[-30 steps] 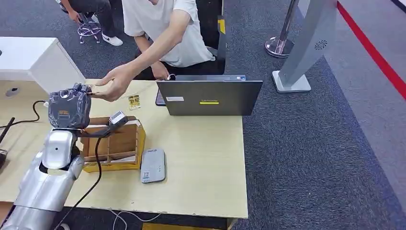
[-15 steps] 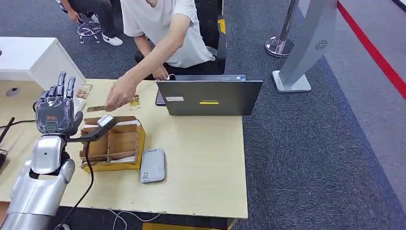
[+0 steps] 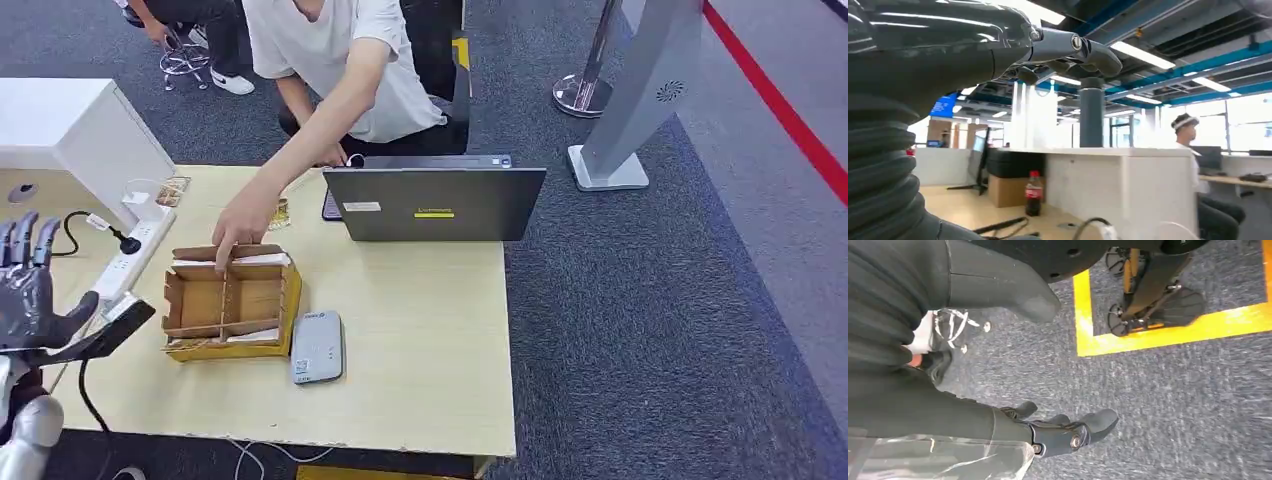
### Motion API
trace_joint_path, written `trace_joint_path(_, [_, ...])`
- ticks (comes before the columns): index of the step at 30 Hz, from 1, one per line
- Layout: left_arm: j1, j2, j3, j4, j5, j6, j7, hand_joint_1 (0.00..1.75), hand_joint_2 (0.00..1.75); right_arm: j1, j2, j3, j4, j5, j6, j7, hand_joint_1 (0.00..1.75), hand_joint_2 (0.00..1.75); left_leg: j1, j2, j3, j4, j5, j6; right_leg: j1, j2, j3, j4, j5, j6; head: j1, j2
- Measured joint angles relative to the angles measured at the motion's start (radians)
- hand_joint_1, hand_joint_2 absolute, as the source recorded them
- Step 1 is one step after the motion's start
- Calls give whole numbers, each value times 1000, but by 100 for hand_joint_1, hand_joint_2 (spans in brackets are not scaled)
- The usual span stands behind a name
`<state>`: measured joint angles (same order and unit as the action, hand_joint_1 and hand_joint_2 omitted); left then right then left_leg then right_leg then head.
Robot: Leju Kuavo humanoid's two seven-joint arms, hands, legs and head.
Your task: Pass the card to the sensor for recognition and then transmit it.
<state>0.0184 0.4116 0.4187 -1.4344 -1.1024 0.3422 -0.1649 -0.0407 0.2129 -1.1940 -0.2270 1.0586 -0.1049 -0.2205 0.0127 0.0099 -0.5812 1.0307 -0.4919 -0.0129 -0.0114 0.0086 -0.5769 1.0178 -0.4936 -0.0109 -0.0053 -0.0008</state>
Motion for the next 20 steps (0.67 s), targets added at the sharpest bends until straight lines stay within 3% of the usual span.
trace_joint_path(1, [28, 9, 66, 0, 33, -9, -24, 0, 175, 0, 0, -3, 0, -2, 0, 2, 0, 175, 0, 1, 1, 0, -1, -1, 1, 0, 0, 0, 0, 0, 0, 0])
trace_joint_path(3, [55, 19, 200, 9, 103, -50, -150, 0, 175, 2, 0, -11, 0, -3, -2, 5, 0, 175, 2, 3, 2, 0, -2, -2, 2, 3, -1, 0, 0, -1, -1, 0])
trace_joint_path(5, [61, 18, 333, 19, 96, -75, -242, 0, 175, 7, 0, -18, 0, -3, -3, 6, 0, 175, 2, 2, 1, 0, -1, -2, 2, 1, -1, -1, -1, -1, 0, 0])
trace_joint_path(7, [67, 18, 436, 32, 51, -64, -276, 0, 175, 7, 0, -23, 0, -1, -8, 14, 0, 175, 2, 1, 1, 0, -1, -2, 2, 0, 0, 0, -1, -2, 0, 0])
trace_joint_path(11, [39, 17, 747, 164, -65, 1, -378, 0, 175, 7, 0, -32, 2, 2, -20, 22, 0, 175, 3, 3, 2, 0, -2, -3, 4, 2, 1, -1, -2, -3, 0, 0])
trace_joint_path(14, [29, 15, 911, 297, -90, 51, -372, 0, 175, 10, 0, -34, 5, 8, -27, 33, 0, 175, 4, 1, 3, 0, -2, -3, 4, 0, 0, -1, -2, -4, 0, 0])
trace_joint_path(16, [17, 14, 967, 395, 0, 27, -310, 0, 175, 7, 0, -39, 7, 7, -28, 43, 0, 175, 4, -5, 2, 0, -2, -3, 4, -5, 2, -1, -4, -3, 0, 0])
trace_joint_path(19, [-18, 1, 1036, 604, 419, -50, -132, 0, 175, 2, 2, -48, 10, 8, -15, 68, 0, 175, 2, -6, 4, 0, -3, -3, 2, -7, 4, -1, -4, -3, 1, 0])
trace_joint_path(20, [-23, -9, 1052, 679, 551, -48, -105, 0, 175, 1, 2, -49, 11, 8, -15, 76, 0, 175, 1, -6, 5, 0, -2, -3, 1, -7, 4, -1, -4, -3, -2, 0])
